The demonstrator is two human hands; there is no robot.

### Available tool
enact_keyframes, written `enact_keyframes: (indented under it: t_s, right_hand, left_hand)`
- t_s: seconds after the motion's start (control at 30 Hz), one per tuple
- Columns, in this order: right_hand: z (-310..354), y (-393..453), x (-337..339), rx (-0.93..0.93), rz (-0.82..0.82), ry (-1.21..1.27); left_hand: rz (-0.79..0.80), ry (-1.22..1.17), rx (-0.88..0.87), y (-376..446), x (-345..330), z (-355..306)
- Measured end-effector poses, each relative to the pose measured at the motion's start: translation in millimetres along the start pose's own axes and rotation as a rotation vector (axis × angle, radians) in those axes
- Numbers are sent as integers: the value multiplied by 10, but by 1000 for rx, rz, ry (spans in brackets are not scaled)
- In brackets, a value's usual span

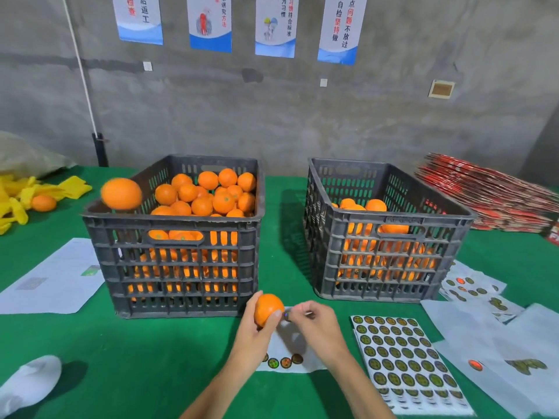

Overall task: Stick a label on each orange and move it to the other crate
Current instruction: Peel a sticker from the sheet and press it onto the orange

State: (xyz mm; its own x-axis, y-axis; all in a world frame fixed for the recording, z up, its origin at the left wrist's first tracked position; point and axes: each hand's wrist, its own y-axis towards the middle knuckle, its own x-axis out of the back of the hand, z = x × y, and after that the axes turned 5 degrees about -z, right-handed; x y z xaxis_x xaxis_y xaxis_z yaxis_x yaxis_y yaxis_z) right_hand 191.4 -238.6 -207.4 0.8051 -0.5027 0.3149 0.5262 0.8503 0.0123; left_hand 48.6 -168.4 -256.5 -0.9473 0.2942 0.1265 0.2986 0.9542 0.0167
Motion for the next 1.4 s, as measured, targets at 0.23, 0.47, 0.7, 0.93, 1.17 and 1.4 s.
enact_keyframes:
  t_s: [0.23, 0.47, 0.7, 0.93, 1.17, 1.4]
  right_hand:
    - [295, 58, 51, 91, -81, 214]
    - [660, 41, 267, 160, -85, 273]
    - [1185, 90, 565, 296, -27, 378]
    - [1550, 521, 948, 410, -337, 235]
    - [1498, 1091, 1356, 476, -624, -293]
    - [1337, 1324, 1243, 491, -552, -408]
  left_hand:
    - [23, -148, -22, 96, -113, -380]
    - [-12, -241, -120, 208, -232, -835]
    - [28, -124, -312, 352, -394, -1574]
    - [121, 139, -474, 626, -470, -2330]
    - [-137, 440, -559, 1153, 147, -2395]
    - [-213, 667, -376, 1995, 786, -2183]
